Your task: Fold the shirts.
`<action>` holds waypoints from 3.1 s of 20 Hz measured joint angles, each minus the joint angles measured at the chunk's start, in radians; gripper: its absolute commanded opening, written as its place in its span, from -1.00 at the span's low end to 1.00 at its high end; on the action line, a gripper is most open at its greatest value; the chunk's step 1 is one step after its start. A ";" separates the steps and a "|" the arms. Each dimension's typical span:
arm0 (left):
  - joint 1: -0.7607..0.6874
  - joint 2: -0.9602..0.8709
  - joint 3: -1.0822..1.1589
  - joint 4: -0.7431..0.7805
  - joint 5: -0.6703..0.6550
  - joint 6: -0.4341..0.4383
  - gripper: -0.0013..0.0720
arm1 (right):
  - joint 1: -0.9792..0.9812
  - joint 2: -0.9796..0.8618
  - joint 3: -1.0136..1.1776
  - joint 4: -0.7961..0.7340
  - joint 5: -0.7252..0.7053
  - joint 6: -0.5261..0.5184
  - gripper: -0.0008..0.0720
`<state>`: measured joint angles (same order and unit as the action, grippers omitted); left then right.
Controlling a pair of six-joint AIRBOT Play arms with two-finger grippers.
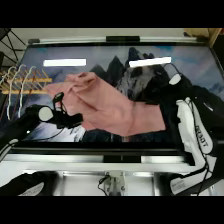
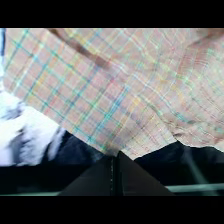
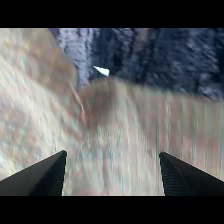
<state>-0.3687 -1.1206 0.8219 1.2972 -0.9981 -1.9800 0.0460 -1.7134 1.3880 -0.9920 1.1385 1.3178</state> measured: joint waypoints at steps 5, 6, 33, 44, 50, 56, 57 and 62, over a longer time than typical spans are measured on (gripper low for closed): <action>0.000 0.104 0.000 0.171 -0.187 0.001 -0.90 | 0.130 -0.046 0.000 0.049 -0.067 0.009 0.94; 0.000 0.124 0.000 0.189 -0.204 0.002 -0.90 | 0.155 -0.051 0.000 0.055 -0.069 0.015 0.94; -0.027 0.248 1.148 -0.053 0.032 0.438 -0.89 | 0.191 0.738 0.535 0.029 -0.258 -0.055 -0.85; -0.035 0.257 0.926 0.110 -0.162 0.412 -0.89 | 0.188 0.799 0.581 -0.411 0.228 0.146 -0.85; 0.021 0.107 0.618 0.291 -0.158 0.228 -0.89 | 0.188 0.392 0.533 -0.492 0.322 0.189 -0.85; 0.113 -0.194 0.553 0.344 -0.072 0.179 -0.89 | 0.188 -0.030 0.512 -0.338 -0.003 0.216 -0.84; 0.120 -0.239 0.551 0.338 -0.065 0.177 -0.89 | 0.188 -0.075 0.511 -0.299 -0.038 0.223 -0.85; 0.135 -0.416 0.545 0.197 -0.051 0.169 0.71 | 0.186 -0.212 0.511 -0.121 -0.091 0.245 0.54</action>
<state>-0.2337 -1.5368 1.3666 1.4940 -1.0492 -1.8107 0.2321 -1.9255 1.8992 -1.1133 1.0473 1.5631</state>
